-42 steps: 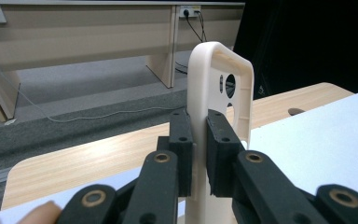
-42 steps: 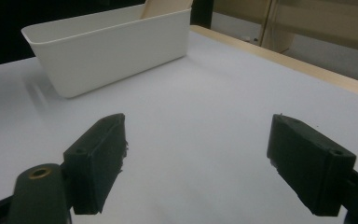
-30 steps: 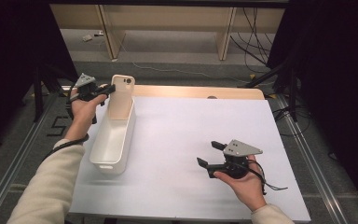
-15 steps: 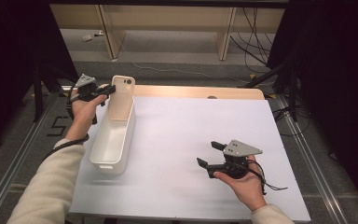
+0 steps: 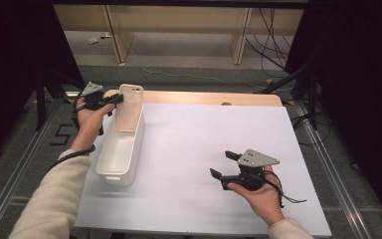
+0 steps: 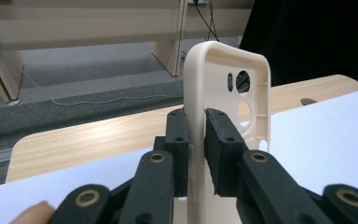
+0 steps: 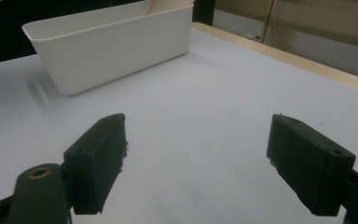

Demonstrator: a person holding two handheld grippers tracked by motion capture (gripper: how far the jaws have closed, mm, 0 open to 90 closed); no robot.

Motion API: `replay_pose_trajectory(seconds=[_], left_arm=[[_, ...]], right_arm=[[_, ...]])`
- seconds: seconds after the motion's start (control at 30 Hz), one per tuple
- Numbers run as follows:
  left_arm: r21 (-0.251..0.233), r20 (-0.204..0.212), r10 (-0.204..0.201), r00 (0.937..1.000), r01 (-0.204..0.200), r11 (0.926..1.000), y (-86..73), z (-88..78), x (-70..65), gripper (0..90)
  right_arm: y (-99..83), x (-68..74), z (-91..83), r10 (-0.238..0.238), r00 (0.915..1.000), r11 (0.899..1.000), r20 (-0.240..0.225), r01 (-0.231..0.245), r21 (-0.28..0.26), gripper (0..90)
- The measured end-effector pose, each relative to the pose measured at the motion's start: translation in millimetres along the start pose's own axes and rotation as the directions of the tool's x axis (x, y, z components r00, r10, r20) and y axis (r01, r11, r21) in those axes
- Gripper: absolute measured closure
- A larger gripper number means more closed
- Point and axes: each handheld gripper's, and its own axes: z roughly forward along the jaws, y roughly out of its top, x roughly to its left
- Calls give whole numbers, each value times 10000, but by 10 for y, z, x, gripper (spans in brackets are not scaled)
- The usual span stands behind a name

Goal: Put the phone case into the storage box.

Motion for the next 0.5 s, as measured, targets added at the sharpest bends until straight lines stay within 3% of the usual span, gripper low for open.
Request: replay_pose_trajectory(seconds=[0.5], left_arm=[[243, -244, -24, 9997, 30, 9997, -54, 46, 17, 772]], right_arm=[[0, -4, -2, 52, 10000, 10000, 0, -52, -7, 209]])
